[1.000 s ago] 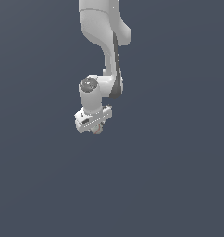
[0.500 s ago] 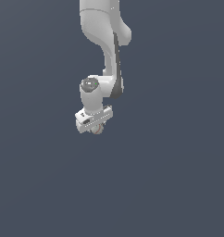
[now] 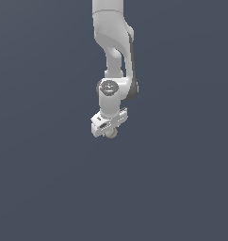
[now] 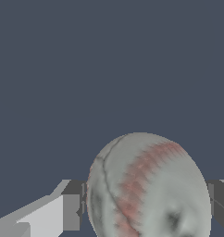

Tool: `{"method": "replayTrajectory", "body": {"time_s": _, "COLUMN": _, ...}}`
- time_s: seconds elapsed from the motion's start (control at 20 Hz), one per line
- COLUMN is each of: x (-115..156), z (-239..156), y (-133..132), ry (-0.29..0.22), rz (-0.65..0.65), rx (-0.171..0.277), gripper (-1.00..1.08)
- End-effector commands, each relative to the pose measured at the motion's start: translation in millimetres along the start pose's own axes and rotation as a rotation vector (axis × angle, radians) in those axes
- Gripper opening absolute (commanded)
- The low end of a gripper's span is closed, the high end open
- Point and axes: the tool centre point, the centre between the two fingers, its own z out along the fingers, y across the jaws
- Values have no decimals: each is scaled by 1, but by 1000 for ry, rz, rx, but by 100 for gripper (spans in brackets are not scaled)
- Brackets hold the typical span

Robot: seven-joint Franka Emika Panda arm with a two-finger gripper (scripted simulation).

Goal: Pick up the object and move it to a goal position.

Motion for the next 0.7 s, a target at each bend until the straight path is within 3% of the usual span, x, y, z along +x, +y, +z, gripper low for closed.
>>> {"method": "replayTrajectory", "body": {"time_s": 0.0, "x": 19, "z": -1, "y": -20, "ry": 1, "rz": -2, "rx": -1, "gripper": -100}}
{"method": "replayTrajectory", "body": {"time_s": 0.65, "x": 120, "z": -3, "y": -121, "ry": 1, "rz": -2, "rx": 0, "gripper": -100}}
